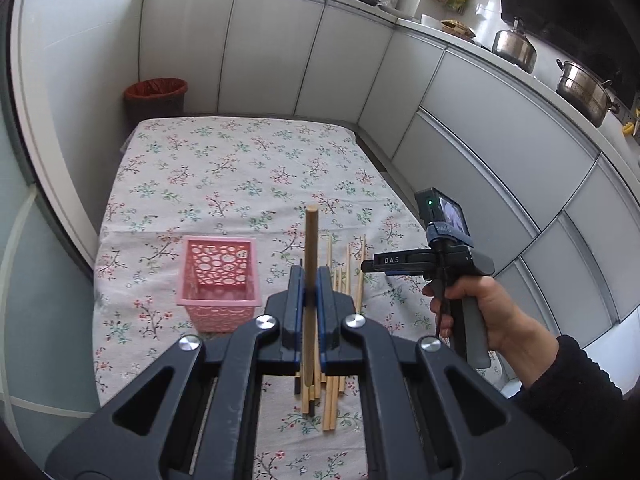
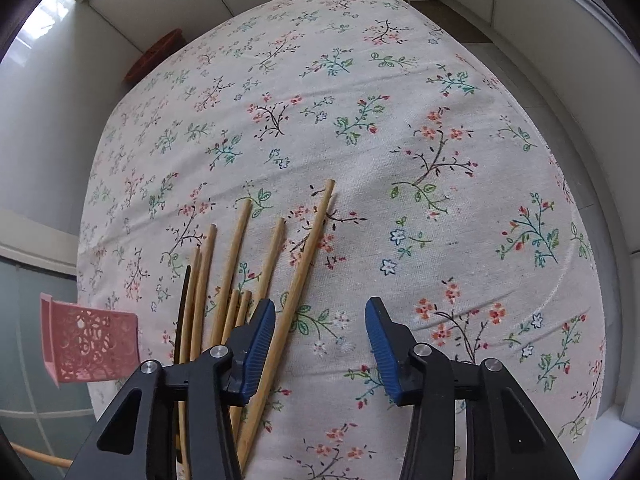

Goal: Organize utensils
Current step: 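Lift the chopstick upright with the left tool while the right tool grasps another chopstick, then lower both held chopsticks into the pink basket and open both tools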

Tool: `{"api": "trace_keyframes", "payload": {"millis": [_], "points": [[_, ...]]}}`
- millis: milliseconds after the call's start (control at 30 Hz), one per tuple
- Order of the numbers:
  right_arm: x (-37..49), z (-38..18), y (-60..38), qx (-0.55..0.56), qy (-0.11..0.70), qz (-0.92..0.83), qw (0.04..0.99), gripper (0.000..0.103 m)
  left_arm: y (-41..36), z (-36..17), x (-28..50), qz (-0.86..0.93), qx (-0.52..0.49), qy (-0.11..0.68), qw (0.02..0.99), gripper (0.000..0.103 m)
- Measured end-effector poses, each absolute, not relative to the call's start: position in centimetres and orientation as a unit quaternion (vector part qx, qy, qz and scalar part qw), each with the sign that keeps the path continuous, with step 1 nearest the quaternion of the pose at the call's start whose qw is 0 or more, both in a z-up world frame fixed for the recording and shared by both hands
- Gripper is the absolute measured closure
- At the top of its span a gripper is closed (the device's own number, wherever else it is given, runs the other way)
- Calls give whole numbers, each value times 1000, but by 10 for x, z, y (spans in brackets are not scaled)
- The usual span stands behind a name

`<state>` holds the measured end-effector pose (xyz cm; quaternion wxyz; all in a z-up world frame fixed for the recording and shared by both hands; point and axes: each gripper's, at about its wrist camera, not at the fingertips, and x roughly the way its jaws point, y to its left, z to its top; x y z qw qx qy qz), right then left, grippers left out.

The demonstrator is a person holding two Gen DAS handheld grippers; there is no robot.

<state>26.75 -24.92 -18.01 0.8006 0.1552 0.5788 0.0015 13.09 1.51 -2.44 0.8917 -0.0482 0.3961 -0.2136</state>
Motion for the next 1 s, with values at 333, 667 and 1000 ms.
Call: {"api": "trace_keyframes", "payload": {"millis": [333,667,1000], "points": [[278,-188,-219,26,576,-36,816,84,23,-23,127,-206,-51,390,896,96],[249,-141,-234,48,529,2,847,97,27,-12,117,-184,-58,364,911,96],[181,-41,-222,57,398,55,914,97,43,27,93,-171,-86,262,946,96]]}}
